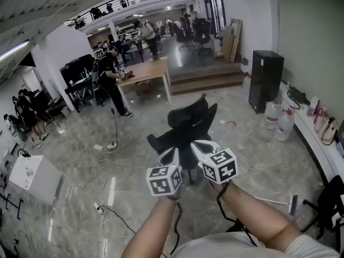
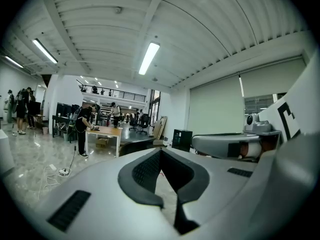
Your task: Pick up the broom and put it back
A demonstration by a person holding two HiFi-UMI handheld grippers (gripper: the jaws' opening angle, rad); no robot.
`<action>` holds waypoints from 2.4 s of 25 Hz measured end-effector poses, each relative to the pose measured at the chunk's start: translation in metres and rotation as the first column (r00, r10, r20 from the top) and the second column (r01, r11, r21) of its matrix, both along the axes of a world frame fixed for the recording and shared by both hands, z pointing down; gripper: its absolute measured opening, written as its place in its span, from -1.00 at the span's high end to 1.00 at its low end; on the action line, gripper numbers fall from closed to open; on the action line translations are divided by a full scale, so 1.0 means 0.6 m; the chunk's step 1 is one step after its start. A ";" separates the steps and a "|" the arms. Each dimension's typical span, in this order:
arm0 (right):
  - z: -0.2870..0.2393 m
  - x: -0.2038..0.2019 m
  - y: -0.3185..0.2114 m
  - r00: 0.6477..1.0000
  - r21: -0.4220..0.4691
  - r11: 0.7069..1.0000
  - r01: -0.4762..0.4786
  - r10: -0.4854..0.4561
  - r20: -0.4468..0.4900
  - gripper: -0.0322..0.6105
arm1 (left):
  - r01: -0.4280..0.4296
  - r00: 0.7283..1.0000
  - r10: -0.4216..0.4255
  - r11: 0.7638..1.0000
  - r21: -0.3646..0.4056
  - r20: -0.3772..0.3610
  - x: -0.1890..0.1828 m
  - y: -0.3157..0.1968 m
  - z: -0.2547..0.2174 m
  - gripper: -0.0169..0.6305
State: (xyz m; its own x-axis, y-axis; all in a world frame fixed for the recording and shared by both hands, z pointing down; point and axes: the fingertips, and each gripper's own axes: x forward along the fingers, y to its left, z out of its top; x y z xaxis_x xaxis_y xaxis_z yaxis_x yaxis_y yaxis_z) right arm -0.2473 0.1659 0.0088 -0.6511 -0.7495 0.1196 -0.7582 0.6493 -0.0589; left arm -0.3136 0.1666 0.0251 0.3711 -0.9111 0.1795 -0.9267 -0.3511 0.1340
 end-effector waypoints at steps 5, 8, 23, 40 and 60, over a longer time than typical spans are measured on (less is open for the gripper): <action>0.033 0.110 -0.088 1.000 -0.025 0.999 -0.027 0.027 0.007 0.89 | -0.040 0.999 0.040 0.999 -0.024 0.011 0.117 -0.093 0.028 0.93; 0.066 0.189 -0.165 0.999 -0.046 0.998 -0.034 0.034 0.006 0.89 | -0.053 0.998 0.053 0.998 -0.039 0.013 0.197 -0.168 0.054 0.93; 0.445 0.497 -0.494 0.990 -0.344 0.930 0.127 -0.143 -0.021 0.89 | 0.007 0.999 0.004 0.938 -0.347 0.033 0.498 -0.506 0.431 0.93; 1.389 0.590 -0.547 0.913 -0.745 0.666 0.020 -0.317 -0.258 0.80 | -0.075 0.993 0.120 0.697 -0.713 0.014 0.535 -0.598 1.302 0.93; 2.287 0.673 -0.389 0.543 -0.865 0.492 -0.094 -0.703 -0.459 0.60 | -0.132 0.981 0.192 0.559 -0.819 -0.028 0.509 -0.492 2.043 0.93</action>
